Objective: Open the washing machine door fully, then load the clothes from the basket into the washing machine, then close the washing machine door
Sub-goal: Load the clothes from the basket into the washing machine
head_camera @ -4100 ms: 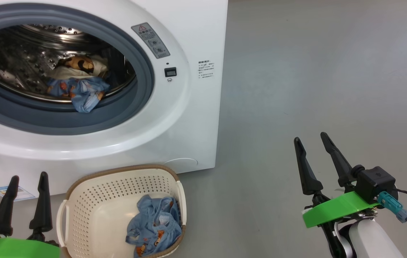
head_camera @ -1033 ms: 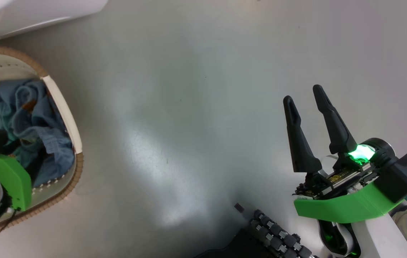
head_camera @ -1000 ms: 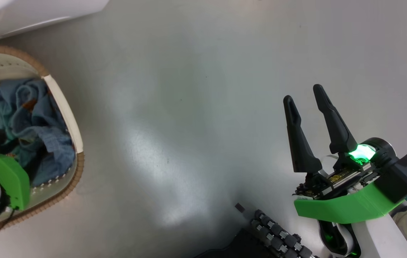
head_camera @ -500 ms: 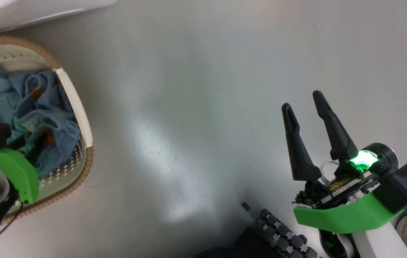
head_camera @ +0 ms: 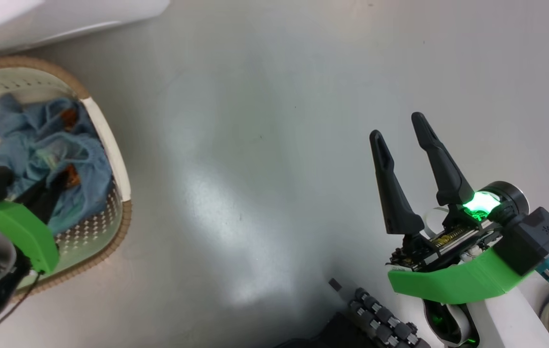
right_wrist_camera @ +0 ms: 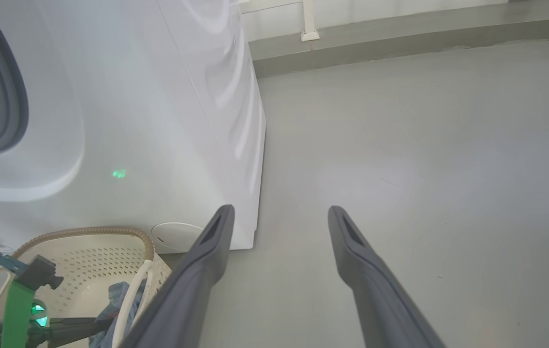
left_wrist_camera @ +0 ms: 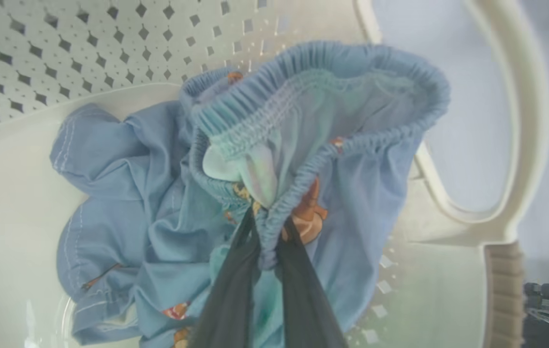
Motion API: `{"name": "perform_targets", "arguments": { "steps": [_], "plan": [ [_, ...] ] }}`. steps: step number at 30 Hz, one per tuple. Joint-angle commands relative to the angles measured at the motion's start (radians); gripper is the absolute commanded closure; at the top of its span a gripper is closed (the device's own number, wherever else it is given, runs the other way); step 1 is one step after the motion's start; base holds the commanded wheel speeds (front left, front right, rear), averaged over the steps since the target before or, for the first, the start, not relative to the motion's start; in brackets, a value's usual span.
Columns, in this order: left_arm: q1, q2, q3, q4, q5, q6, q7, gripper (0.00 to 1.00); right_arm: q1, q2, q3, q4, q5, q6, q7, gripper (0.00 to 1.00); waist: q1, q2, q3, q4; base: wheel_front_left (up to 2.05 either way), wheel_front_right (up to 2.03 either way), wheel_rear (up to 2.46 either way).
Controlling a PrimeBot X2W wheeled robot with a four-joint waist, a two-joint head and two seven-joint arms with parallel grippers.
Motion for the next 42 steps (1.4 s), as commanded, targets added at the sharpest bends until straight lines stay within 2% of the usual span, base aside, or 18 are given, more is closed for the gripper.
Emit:
{"name": "perform_targets", "arguments": {
  "steps": [1, 5, 7, 24, 42],
  "plan": [
    [0.042, 0.025, 0.02, -0.029, -0.012, -0.002, -0.023, 1.0, 0.012, -0.01, 0.014, -0.005, 0.01, 0.006, -0.008, 0.0, 0.0, 0.0, -0.046, 0.034, 0.0, 0.0, 0.0],
    [0.053, 0.016, 0.025, -0.072, -0.029, -0.002, -0.035, 1.0, -0.007, -0.01, 0.004, 0.023, 0.007, 0.006, -0.008, 0.0, 0.0, 0.0, -0.102, 0.065, 0.0, 0.0, 0.0],
    [0.059, 0.012, 0.061, -0.102, -0.025, -0.002, -0.036, 1.0, -0.015, -0.01, -0.004, 0.038, 0.003, 0.006, -0.008, 0.0, 0.0, 0.0, -0.132, 0.082, 0.0, 0.0, 0.0],
    [0.345, -0.037, 0.514, -0.326, 0.13, -0.002, -0.037, 1.0, -0.023, -0.01, -0.05, 0.167, -0.008, 0.006, -0.008, 0.0, 0.0, 0.0, -0.392, 0.181, 0.0, 0.0, 0.0],
    [0.619, -0.162, 0.902, -0.516, 0.294, -0.002, -0.037, 1.0, 0.01, -0.01, -0.091, 0.271, -0.021, 0.006, -0.008, 0.0, 0.0, 0.0, -0.626, 0.251, 0.0, 0.0, 0.0]
  ]
}}
